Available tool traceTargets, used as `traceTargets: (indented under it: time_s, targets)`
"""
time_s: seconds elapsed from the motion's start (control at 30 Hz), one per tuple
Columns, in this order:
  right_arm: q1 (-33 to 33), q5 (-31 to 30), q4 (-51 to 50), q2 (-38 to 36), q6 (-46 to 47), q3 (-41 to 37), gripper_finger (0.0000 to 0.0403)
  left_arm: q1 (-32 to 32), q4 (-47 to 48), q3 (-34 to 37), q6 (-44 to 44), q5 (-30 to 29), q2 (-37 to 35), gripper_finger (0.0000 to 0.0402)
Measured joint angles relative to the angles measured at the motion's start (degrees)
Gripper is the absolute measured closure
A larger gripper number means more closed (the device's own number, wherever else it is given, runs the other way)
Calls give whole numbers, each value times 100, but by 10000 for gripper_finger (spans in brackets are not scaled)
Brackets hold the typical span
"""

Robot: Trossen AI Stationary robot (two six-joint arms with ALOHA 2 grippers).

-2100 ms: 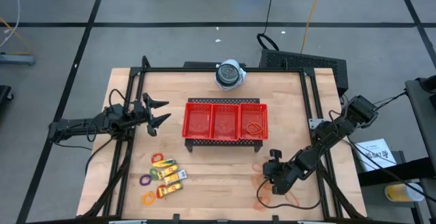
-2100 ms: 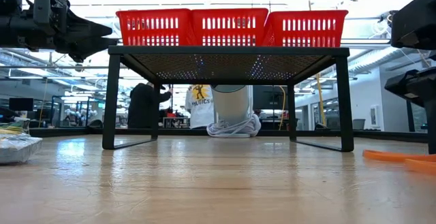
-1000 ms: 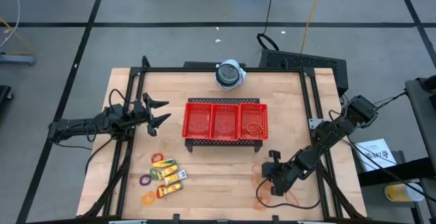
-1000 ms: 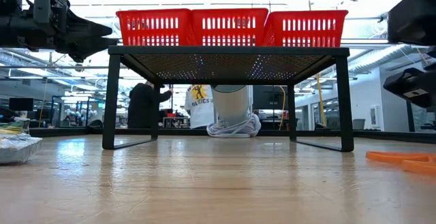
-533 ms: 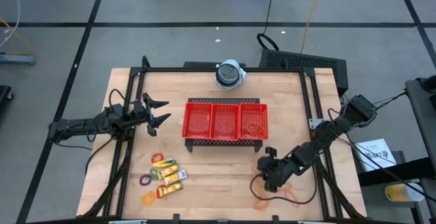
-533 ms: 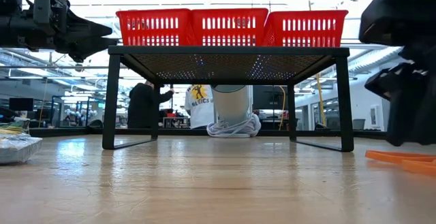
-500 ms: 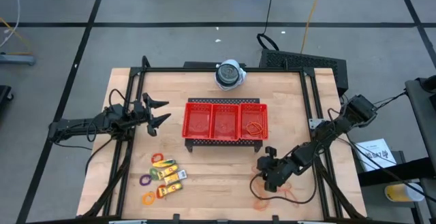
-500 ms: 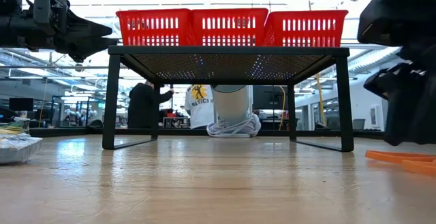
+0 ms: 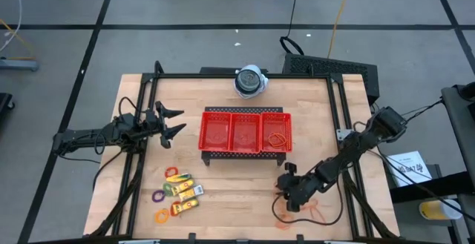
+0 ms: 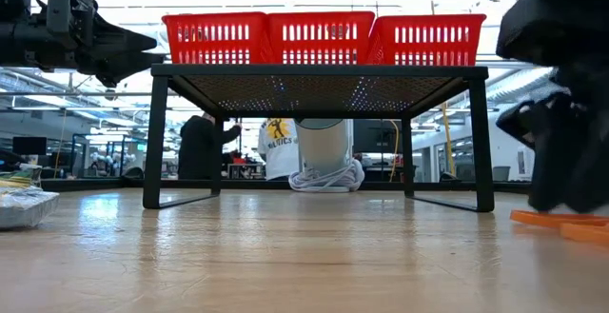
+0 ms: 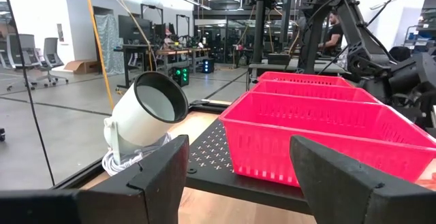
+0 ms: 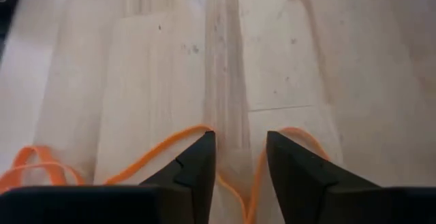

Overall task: Pick & Place Office Desk Supplies
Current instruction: Put the orange rubber band into the right red bin

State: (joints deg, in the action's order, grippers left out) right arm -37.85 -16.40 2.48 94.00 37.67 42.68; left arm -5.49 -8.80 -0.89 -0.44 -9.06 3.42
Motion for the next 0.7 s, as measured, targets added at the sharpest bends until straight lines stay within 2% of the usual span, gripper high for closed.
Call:
traceTargets:
  time_s: [0.37, 0.7]
  targets:
    - [-4, -181, -129, 205, -290, 11, 322, -1, -2, 0, 1, 0, 0, 135]
    - [-4, -378, -463, 210, -399, 9, 397, 0, -2, 0, 0, 0, 0, 135]
